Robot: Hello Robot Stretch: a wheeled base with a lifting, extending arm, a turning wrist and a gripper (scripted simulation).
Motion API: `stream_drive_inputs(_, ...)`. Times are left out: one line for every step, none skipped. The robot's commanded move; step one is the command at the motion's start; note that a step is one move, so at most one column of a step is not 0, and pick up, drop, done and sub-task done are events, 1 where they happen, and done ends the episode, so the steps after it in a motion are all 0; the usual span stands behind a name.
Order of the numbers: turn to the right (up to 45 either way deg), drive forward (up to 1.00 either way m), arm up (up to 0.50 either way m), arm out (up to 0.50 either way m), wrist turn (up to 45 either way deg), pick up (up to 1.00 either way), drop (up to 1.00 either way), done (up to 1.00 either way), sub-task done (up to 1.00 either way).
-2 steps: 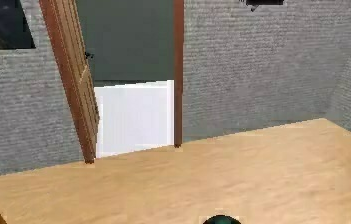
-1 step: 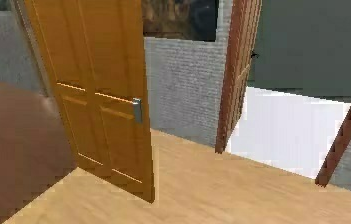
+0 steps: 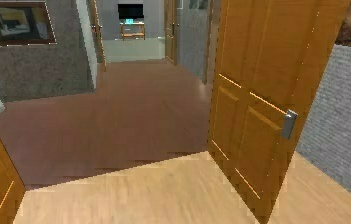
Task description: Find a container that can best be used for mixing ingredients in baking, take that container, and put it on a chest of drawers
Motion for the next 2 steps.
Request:
stream_drive_inputs(-9.0, 0.0, 0.0, 0.0, 0.0, 0.0, 0.0, 0.0, 0.0)
stream_drive_inputs(0.0, 1.0, 0.0, 0.0, 0.0, 0.0, 0.0, 0.0, 0.0)
